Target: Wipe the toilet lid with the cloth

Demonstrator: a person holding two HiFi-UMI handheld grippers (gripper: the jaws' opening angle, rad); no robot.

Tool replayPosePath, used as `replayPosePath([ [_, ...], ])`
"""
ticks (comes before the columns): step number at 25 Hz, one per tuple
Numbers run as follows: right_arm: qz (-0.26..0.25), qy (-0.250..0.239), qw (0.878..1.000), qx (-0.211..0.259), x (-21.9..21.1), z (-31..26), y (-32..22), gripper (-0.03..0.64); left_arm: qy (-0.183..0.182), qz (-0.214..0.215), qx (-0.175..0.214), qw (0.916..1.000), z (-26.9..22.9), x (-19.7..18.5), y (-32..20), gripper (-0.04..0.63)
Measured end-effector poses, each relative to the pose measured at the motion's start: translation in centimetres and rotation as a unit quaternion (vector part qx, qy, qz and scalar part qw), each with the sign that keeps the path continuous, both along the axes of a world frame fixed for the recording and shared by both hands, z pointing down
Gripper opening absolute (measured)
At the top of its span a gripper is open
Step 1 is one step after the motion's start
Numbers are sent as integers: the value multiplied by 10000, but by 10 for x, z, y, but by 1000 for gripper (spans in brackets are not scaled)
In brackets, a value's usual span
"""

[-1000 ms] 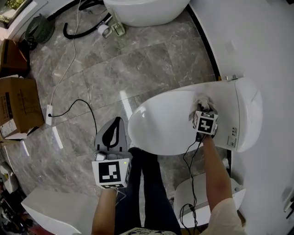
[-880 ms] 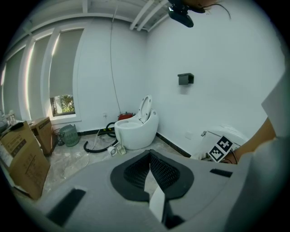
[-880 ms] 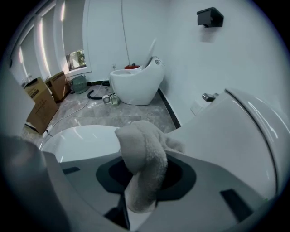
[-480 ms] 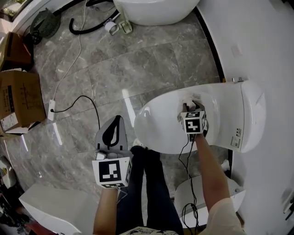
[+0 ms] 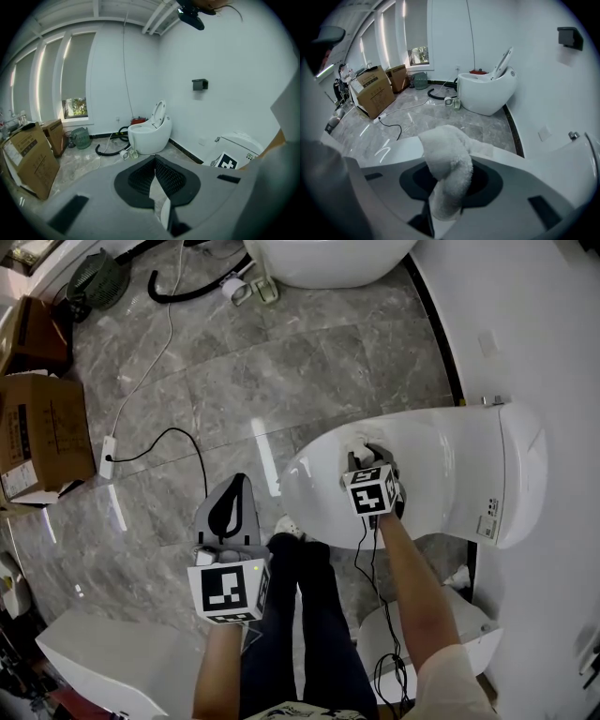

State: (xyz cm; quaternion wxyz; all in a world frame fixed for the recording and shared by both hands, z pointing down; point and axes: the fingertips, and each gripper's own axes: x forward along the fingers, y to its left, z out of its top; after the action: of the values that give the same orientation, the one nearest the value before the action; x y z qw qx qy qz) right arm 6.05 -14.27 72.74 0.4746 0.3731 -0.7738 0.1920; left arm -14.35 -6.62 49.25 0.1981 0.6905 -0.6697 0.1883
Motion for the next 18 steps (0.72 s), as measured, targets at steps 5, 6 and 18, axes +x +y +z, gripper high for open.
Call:
replayPosePath([
  [5, -270, -104, 9996, -60, -31, 2, 20, 120, -3, -127, -27, 9999, 2, -10, 10, 8],
  [6, -347, -128, 9993, -68, -37, 3, 24, 120, -5, -164, -36, 9999, 3, -13, 12, 8],
  [18, -1176, -383, 9916, -383, -102, 9, 92, 120, -1, -395, -12, 9992, 3, -30, 24, 8],
])
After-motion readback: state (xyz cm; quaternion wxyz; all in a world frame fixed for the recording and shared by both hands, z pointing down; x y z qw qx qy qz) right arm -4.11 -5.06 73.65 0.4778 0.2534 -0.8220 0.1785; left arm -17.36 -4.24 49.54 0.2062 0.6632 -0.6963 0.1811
